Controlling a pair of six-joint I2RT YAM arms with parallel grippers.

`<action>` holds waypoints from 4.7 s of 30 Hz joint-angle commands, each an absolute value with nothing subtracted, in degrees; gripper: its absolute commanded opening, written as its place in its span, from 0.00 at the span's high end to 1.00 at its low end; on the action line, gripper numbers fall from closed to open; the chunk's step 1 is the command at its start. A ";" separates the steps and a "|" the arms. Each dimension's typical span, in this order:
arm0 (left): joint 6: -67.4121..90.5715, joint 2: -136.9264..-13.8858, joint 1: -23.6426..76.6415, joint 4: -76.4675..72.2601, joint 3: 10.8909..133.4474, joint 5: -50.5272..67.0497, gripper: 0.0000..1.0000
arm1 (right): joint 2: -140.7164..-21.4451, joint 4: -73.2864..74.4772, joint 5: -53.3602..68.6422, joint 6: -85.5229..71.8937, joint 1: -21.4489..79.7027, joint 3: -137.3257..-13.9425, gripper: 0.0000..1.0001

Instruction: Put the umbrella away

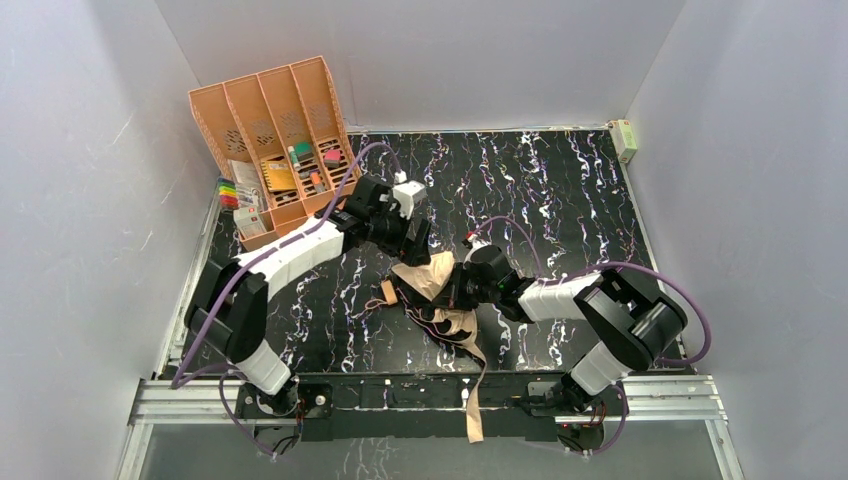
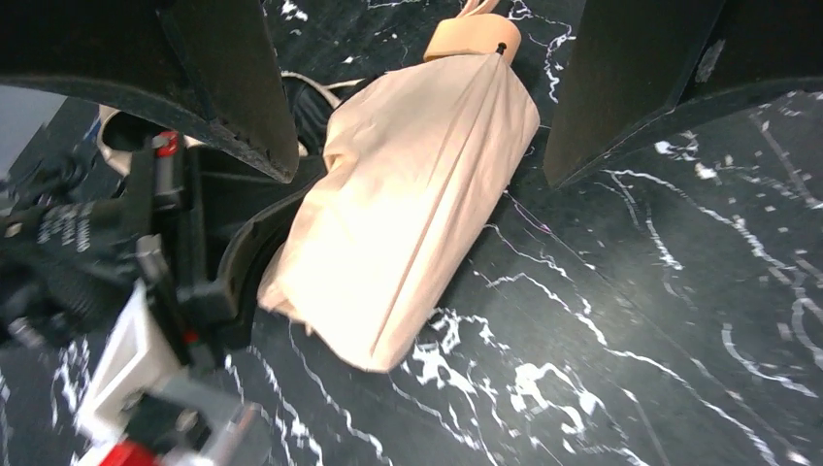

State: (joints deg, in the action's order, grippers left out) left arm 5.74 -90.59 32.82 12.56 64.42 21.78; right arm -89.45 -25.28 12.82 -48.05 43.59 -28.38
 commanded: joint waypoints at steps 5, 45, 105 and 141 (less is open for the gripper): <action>-5.89 -94.70 32.92 14.05 66.19 32.23 0.02 | -90.39 -12.22 8.49 -44.83 43.07 -24.83 1.00; -6.22 -101.77 40.34 15.99 56.56 16.88 0.59 | -86.74 -17.93 13.44 -48.74 42.74 -22.49 1.00; -53.25 -94.53 43.67 2.37 50.21 16.29 1.00 | -94.12 19.52 46.24 9.27 26.15 -61.98 0.02; -35.98 -78.79 37.79 -6.73 45.44 26.46 0.58 | -103.23 19.88 22.57 8.24 30.49 -60.88 0.91</action>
State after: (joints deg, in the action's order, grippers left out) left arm -42.09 -85.65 39.33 -3.29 46.70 20.23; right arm -102.80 20.60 36.80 10.41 31.31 -60.75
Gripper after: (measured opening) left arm 0.342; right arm 0.338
